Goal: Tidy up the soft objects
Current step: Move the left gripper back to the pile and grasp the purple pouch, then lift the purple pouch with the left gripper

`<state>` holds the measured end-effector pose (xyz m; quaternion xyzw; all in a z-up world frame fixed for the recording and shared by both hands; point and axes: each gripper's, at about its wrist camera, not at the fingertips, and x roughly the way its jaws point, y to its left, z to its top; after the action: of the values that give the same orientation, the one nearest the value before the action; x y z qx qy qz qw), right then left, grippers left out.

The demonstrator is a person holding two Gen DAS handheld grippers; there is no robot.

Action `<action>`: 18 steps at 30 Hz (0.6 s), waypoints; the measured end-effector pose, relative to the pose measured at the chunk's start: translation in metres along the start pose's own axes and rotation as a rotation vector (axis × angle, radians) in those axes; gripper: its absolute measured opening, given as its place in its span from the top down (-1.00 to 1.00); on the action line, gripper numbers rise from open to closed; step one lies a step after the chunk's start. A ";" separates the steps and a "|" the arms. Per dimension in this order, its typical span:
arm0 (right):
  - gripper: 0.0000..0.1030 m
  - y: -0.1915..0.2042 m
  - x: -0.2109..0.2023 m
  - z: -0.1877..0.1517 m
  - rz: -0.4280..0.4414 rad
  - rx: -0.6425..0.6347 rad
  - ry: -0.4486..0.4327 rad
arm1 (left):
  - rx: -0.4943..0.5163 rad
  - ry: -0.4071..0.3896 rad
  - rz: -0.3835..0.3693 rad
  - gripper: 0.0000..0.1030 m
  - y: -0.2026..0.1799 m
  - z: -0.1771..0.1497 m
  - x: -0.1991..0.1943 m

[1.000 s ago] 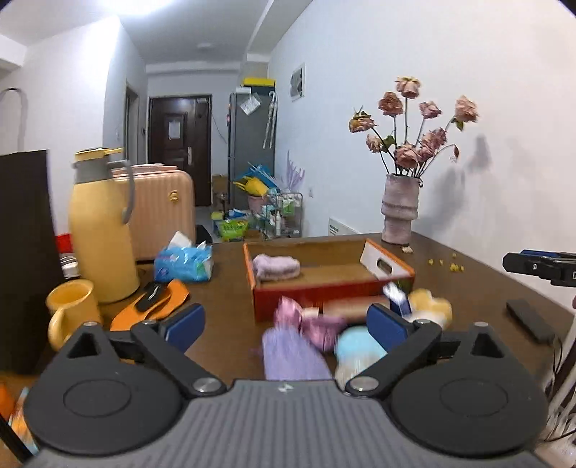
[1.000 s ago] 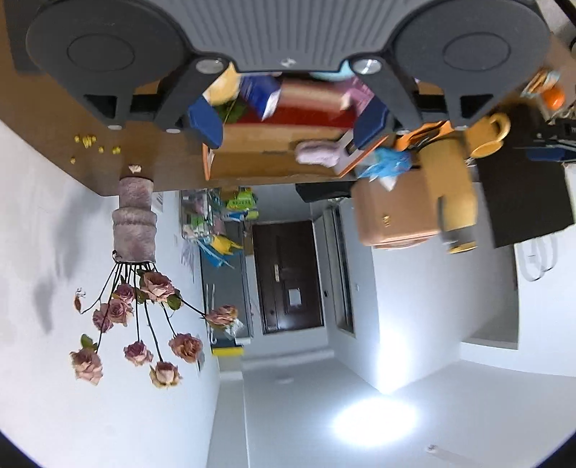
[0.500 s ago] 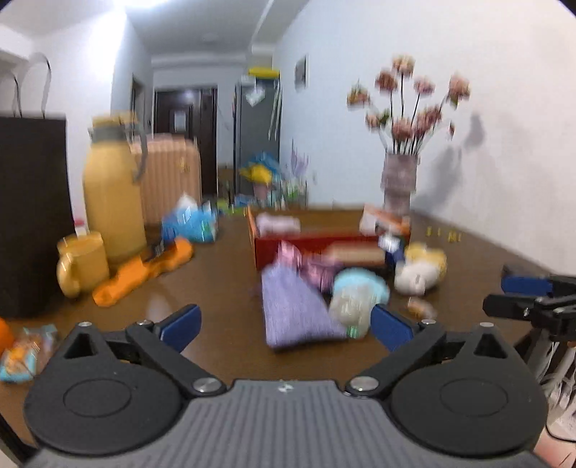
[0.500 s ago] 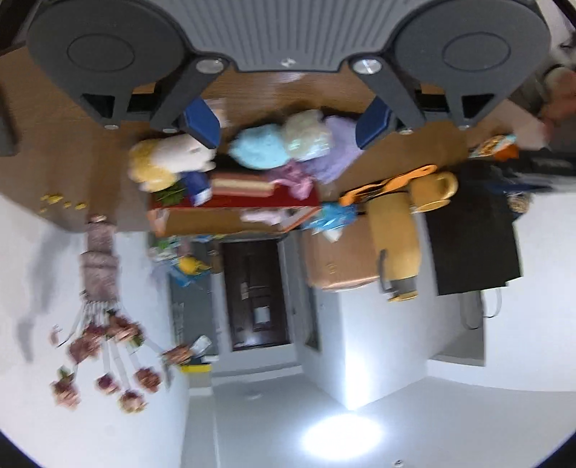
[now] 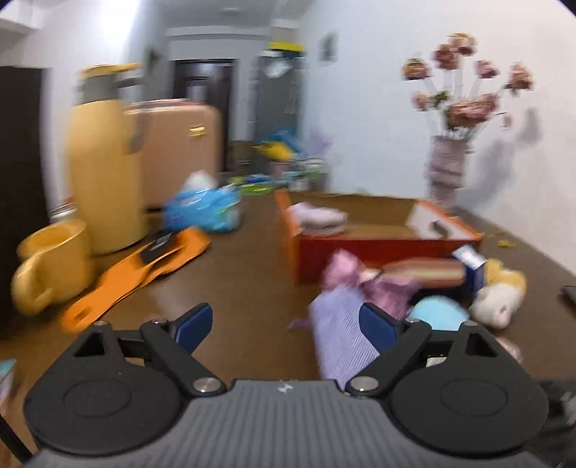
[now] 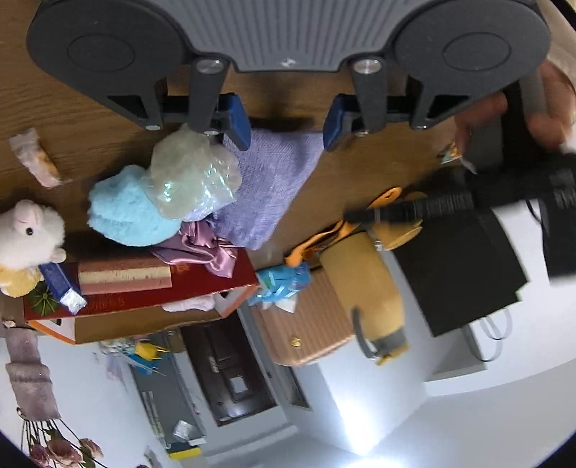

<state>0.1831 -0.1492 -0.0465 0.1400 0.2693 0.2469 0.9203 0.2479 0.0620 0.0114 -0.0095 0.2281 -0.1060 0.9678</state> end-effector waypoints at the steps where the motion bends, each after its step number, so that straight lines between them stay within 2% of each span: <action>1: 0.07 0.002 0.005 0.001 -0.021 -0.007 0.001 | 0.010 0.016 -0.030 -0.78 0.000 0.007 0.014; 3: 0.05 0.003 0.014 0.002 -0.047 -0.027 0.008 | 0.039 0.069 -0.086 -0.78 -0.002 0.016 0.047; 6: 0.05 -0.002 0.020 0.005 -0.077 -0.030 0.016 | 0.012 0.154 -0.098 -0.77 -0.001 0.021 0.092; 7: 0.02 -0.006 0.019 0.007 -0.093 -0.023 0.014 | 0.002 0.173 -0.122 -0.70 -0.001 0.020 0.101; 8: -0.02 -0.012 0.018 0.010 -0.112 -0.014 0.009 | -0.018 0.193 -0.142 -0.46 0.002 0.018 0.108; 9: -0.16 -0.016 0.018 0.012 -0.131 -0.004 0.005 | -0.038 0.223 -0.148 -0.28 0.004 0.016 0.114; 10: -0.20 -0.022 0.017 0.015 -0.148 0.008 0.004 | -0.057 0.253 -0.151 0.08 0.006 0.012 0.117; 11: -0.20 -0.026 0.015 0.018 -0.153 0.023 0.001 | -0.079 0.272 -0.154 0.25 0.008 0.008 0.117; 12: -0.20 -0.029 0.011 0.020 -0.137 0.032 -0.004 | -0.095 0.268 -0.152 0.29 0.010 0.004 0.114; 14: -0.20 -0.026 0.006 0.021 -0.089 0.029 -0.002 | -0.117 0.265 -0.135 0.53 0.011 -0.002 0.107; 18: -0.29 0.006 0.018 0.009 -0.039 -0.092 0.027 | -0.143 0.266 -0.082 0.59 0.007 -0.012 0.090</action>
<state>0.1992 -0.1358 -0.0446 0.0886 0.2728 0.2431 0.9266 0.3223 0.0503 -0.0388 -0.0733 0.3607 -0.1293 0.9208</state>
